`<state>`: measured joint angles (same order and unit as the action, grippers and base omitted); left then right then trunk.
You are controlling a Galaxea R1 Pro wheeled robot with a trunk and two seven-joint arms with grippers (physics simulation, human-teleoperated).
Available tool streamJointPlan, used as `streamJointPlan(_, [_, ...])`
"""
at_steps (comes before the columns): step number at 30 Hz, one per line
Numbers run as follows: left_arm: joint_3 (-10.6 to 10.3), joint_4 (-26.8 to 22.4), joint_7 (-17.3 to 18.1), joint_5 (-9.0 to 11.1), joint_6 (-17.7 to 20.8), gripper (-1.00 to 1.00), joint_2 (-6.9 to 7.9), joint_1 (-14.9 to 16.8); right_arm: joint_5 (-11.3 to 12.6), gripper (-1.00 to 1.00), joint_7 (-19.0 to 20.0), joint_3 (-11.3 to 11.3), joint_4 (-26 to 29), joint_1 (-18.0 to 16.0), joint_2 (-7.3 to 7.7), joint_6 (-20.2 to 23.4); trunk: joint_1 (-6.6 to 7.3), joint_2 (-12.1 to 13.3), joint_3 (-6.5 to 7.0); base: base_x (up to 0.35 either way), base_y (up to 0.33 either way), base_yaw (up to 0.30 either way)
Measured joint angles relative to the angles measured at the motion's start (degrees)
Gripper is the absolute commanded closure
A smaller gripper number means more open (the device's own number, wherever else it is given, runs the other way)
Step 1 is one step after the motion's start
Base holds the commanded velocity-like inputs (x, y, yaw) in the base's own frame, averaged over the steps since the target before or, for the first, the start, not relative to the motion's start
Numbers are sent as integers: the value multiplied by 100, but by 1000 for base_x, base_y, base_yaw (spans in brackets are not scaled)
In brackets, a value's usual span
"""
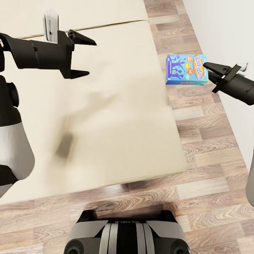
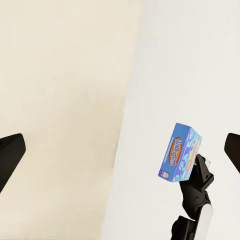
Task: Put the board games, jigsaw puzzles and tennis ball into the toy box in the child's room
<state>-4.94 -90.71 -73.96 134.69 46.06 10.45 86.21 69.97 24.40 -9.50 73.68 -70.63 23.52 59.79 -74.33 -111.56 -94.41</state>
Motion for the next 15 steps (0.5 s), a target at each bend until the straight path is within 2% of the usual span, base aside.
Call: streamJointPlan(15, [1,-1,5,0,0,-100,-1,-3,1,100,-2,7,0,29,-4,0,329,602,269,0,0,0])
